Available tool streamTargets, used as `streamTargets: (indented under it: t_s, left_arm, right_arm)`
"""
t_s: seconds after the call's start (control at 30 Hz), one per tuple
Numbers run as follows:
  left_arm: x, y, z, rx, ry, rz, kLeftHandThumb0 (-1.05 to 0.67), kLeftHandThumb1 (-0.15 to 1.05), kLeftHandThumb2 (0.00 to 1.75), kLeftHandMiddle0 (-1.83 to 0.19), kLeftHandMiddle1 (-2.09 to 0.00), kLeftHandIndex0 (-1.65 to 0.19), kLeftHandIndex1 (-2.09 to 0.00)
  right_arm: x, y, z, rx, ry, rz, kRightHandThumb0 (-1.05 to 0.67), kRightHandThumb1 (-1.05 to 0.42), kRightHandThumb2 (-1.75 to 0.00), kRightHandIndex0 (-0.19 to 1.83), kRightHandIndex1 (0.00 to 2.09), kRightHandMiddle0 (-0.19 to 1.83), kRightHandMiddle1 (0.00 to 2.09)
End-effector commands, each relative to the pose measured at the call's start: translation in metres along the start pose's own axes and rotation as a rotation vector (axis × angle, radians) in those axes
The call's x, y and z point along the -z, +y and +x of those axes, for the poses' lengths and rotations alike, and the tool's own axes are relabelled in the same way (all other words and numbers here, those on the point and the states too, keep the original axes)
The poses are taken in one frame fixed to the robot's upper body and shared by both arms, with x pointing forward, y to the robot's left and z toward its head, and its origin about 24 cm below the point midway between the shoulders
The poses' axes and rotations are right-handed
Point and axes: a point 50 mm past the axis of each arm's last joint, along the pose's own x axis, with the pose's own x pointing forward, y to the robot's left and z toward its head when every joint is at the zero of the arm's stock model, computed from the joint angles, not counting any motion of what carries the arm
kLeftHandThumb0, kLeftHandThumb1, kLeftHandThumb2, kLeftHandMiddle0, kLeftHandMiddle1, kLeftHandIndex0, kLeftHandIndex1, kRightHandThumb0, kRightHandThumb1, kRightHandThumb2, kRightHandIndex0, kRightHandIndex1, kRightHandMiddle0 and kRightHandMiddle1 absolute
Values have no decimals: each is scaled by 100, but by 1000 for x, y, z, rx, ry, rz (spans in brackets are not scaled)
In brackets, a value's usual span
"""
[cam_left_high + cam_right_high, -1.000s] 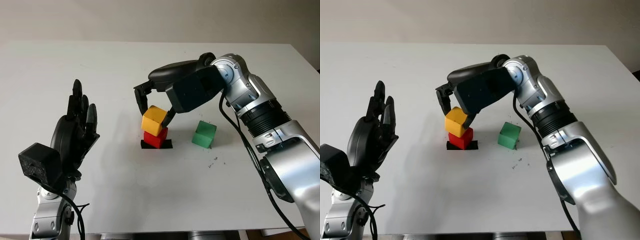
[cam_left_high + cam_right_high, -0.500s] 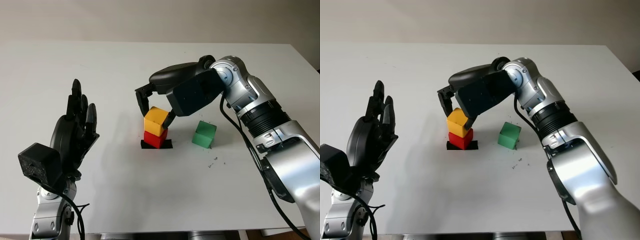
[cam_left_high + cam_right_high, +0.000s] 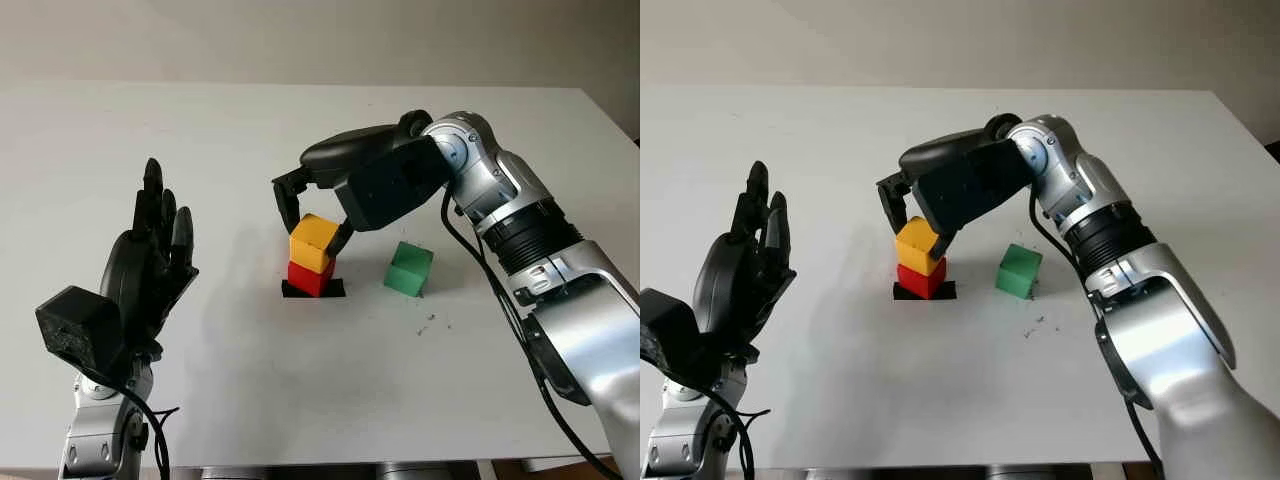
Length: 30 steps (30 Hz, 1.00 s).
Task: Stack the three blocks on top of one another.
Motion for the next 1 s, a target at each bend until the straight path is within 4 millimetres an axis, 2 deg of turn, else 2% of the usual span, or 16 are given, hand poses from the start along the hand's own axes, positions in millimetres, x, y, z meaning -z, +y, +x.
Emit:
streamTargets:
  t_s: [0.0,0.03,0.13,0.27,0.43,0.73,0.87,0.97]
  left_arm:
    - [-3,-1,-2,0,-13,5,-73,105,65,19,-5,19,-2]
    - [-3,-1,-2,0,-12,2,-72,105,65,19,-5,19,-3]
    - [-4,-1,-2,3,-14,-1,-71,105,65,19,-4,19,-2]
    - [-4,-1,-2,8,-11,-1,-69,105,66,19,-4,19,-2]
    - [-4,-1,-2,11,-17,-1,-68,105,65,19,-5,19,-2]
    - [-4,-2,-2,15,-11,1,-65,105,64,19,-5,19,0]
    - [-4,-2,-3,12,-10,7,-66,105,64,19,-5,19,-1]
    - [-3,-2,-4,5,0,4,-68,105,64,19,-5,19,-2]
  right_arm:
    - [1,0,-2,-20,16,8,-40,-97,-5,7,2,12,147]
    - [0,0,-2,-31,21,7,-44,-96,-5,0,2,5,114]
    - [-1,1,-3,-50,34,-7,-50,-92,-5,-13,3,8,40]
    - [-1,2,-5,-50,36,-17,-56,-88,-4,-19,0,-6,14]
    - [1,4,-6,-24,41,-33,-64,-84,-4,-19,0,-18,3]
    - [7,3,-13,50,40,-74,-75,-84,-6,-19,0,-19,0]
    - [15,-6,-29,69,55,-30,-75,-84,-5,-19,0,-19,0]
    - [24,-14,-50,115,62,17,-73,-83,-5,-19,0,-17,2]
